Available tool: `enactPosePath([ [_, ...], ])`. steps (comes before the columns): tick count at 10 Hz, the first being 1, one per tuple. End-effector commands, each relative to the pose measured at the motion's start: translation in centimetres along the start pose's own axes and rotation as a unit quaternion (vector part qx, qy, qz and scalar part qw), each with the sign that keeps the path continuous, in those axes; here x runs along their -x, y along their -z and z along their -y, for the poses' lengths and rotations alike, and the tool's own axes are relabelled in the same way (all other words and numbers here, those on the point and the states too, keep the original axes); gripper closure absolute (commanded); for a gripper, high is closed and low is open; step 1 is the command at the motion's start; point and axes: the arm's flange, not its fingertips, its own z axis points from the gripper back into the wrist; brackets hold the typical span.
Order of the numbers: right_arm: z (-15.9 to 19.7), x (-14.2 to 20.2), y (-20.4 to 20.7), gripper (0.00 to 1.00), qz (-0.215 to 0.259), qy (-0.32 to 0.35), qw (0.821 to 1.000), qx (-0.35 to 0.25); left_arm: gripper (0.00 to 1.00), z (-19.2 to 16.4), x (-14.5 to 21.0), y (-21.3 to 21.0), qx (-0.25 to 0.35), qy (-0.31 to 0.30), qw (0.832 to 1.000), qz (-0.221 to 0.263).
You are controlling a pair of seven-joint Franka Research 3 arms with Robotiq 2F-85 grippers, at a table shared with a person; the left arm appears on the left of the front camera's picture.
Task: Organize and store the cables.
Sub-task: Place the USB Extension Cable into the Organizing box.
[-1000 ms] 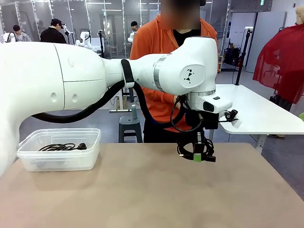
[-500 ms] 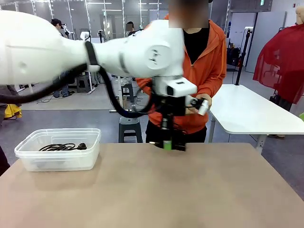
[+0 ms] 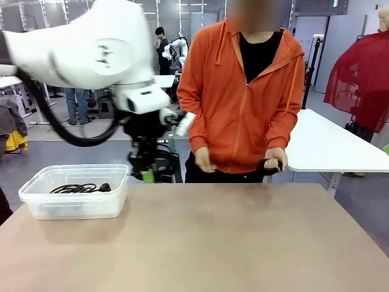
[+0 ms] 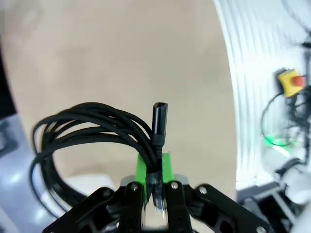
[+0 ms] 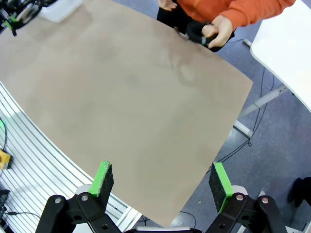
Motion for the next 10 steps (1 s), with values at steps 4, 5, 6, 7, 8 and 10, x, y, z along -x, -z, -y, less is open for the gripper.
enactPosePath([
  [4, 0.0, 0.2, 0.0, 0.00, 0.000, -0.002, 1.000, 0.000, 0.86, 2.9, 13.4, -2.5, -0.083, -0.148, 0.985, 0.000],
  [5, 0.0, 0.2, 0.0, 0.00, 0.000, -0.002, 1.000, 0.000, 0.86, 2.9, 16.2, -2.7, -0.086, -0.185, 0.979, -0.010],
  [6, 0.0, 0.2, 0.0, 0.00, 0.000, -0.002, 1.000, 0.000, 0.86, 2.7, 18.0, -2.9, -0.094, -0.194, 0.976, 0.000],
  [7, 0.0, 0.2, 0.0, 0.00, 0.000, -0.002, 1.000, 0.000, 0.86, 2.6, 19.1, -2.9, -0.090, -0.207, 0.974, -0.010],
  [8, 0.0, 0.2, 0.0, 0.00, 0.000, -0.002, 1.000, 0.000, 0.86, 2.5, 19.3, -3.2, -0.092, -0.208, 0.974, -0.012],
  [10, 0.0, 0.2, 0.0, 0.00, 0.000, -0.002, 1.000, 0.000, 0.86, 2.3, 20.3, -3.4, -0.078, -0.203, 0.976, -0.003],
])
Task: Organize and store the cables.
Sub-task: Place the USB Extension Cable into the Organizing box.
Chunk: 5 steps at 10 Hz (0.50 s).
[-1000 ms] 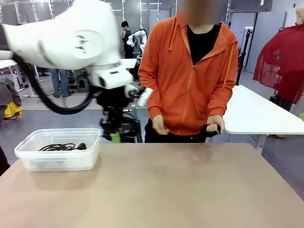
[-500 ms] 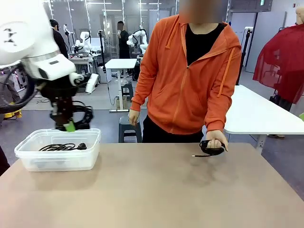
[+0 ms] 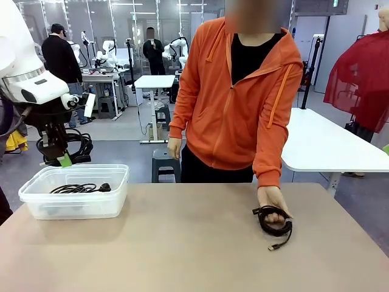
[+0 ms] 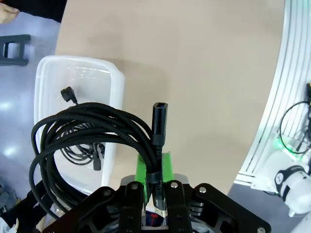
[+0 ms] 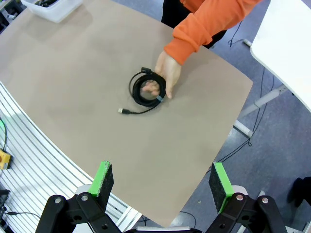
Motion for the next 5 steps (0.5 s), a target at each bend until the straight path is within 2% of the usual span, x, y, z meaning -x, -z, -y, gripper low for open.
enactPosePath([
  [1, 0.0, 0.2, 0.0, 0.00, 0.000, -0.002, 1.000, 0.000, 0.86, -0.1, 0.3, 0.1, 0.003, -0.002, 1.000, -0.002],
  [4, 0.0, 0.2, 0.0, 0.00, 0.000, -0.002, 1.000, 0.000, 0.86, -0.1, 0.1, 0.1, 0.002, -0.001, 1.000, -0.001],
  [5, 0.0, 0.2, 0.0, 0.00, 0.000, -0.002, 1.000, 0.000, 0.86, -1.9, 0.4, 0.3, 0.002, -0.016, 1.000, 0.018],
])
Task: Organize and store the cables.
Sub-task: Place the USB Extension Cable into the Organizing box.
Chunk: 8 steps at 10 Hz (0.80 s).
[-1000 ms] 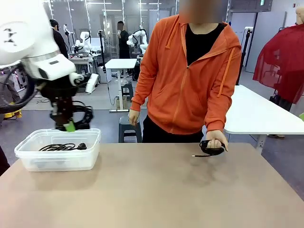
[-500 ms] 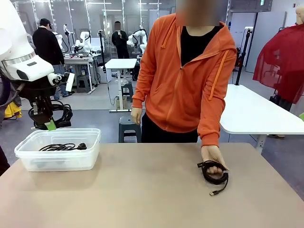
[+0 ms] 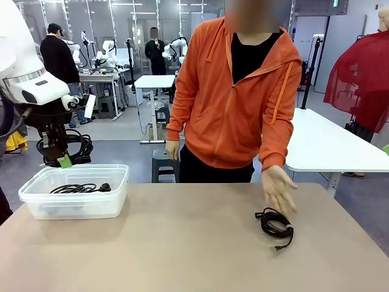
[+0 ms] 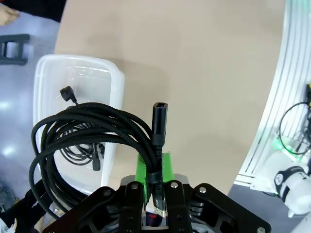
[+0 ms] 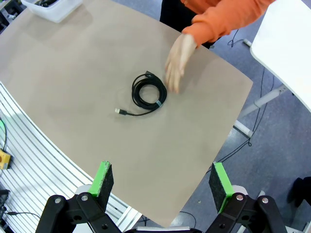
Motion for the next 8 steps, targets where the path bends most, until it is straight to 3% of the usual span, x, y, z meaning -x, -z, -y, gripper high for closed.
enactPosePath([
  [1, 0.0, 0.2, 0.0, 0.00, 0.000, -0.002, 1.000, 0.000, 0.86, -3.5, 0.8, 0.4, -0.007, -0.014, 1.000, 0.018],
  [4, 0.0, 0.2, 0.0, 0.00, 0.000, -0.002, 1.000, 0.000, 0.86, -11.5, 2.7, 4.8, -0.030, -0.032, 0.999, -0.029],
  [5, 0.0, 0.2, 0.0, 0.00, 0.000, -0.002, 1.000, 0.000, 0.86, -13.5, 3.0, 6.0, -0.017, -0.034, 0.999, -0.002],
  [8, 0.0, 0.2, 0.0, 0.00, 0.000, -0.002, 1.000, 0.000, 0.86, -18.2, 3.6, 10.9, 0.007, -0.051, 0.999, -0.013],
])
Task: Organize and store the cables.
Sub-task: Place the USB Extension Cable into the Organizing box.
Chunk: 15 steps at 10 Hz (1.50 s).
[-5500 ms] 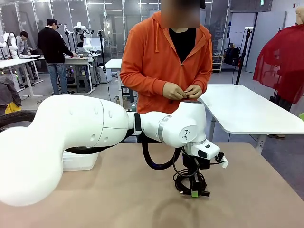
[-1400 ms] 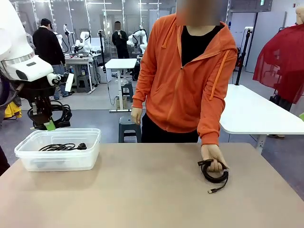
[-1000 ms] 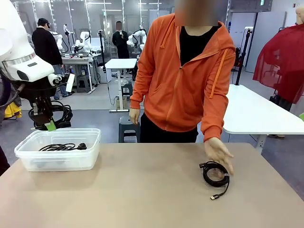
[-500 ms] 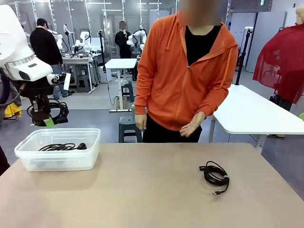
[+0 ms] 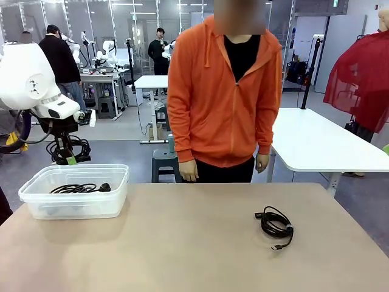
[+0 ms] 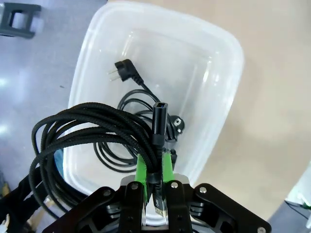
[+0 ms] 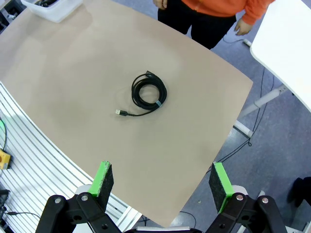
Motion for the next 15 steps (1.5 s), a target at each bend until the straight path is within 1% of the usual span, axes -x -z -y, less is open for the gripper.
enactPosePath([
  [1, 0.0, 0.2, 0.0, 0.00, 0.000, -0.002, 1.000, 0.000, 0.86, -1.8, -0.4, 1.2, 0.026, -0.006, 1.000, 0.001],
  [3, 0.0, 0.2, 0.0, 0.00, 0.000, -0.002, 1.000, 0.000, 0.86, -2.2, 0.2, 4.1, 0.056, -0.031, 0.998, -0.005],
  [4, 0.0, 0.2, 0.0, 0.00, 0.000, -0.002, 1.000, 0.000, 0.86, -3.0, 0.3, 5.6, 0.065, -0.040, 0.997, 0.009],
  [6, 0.0, 0.2, 0.0, 0.00, 0.000, -0.002, 1.000, 0.000, 0.86, -2.9, 0.7, 7.5, 0.082, -0.049, 0.995, 0.006],
  [7, 0.0, 0.2, 0.0, 0.00, 0.000, -0.002, 1.000, 0.000, 0.86, -2.9, 0.8, 8.3, 0.100, -0.054, 0.993, 0.020],
  [8, 0.0, 0.2, 0.0, 0.00, 0.000, -0.002, 1.000, 0.000, 0.78, -3.2, 0.7, 8.9, 0.100, -0.051, 0.993, 0.018],
  [11, 0.0, 0.2, 0.0, 0.00, 0.000, -0.002, 1.000, 0.000, 0.52, -3.0, 1.2, 8.4, 0.100, -0.056, 0.993, 0.012],
  [12, 0.0, 0.2, 0.0, 0.00, 0.000, -0.002, 1.000, 0.000, 0.53, -2.8, 1.4, 8.4, 0.103, -0.060, 0.993, 0.010],
  [13, 0.0, 0.2, 0.0, 0.00, 0.000, -0.002, 1.000, 0.000, 0.34, -2.7, 1.4, 8.4, 0.104, -0.060, 0.993, 0.007],
  [14, 0.0, 0.2, 0.0, 0.00, 0.000, -0.002, 1.000, 0.000, 0.36, -2.6, 1.5, 8.4, 0.104, -0.062, 0.993, 0.007],
  [15, 0.0, 0.2, 0.0, 0.00, 0.000, -0.002, 1.000, 0.000, 0.16, -2.6, 1.5, 8.1, 0.102, -0.065, 0.993, 0.007],
])
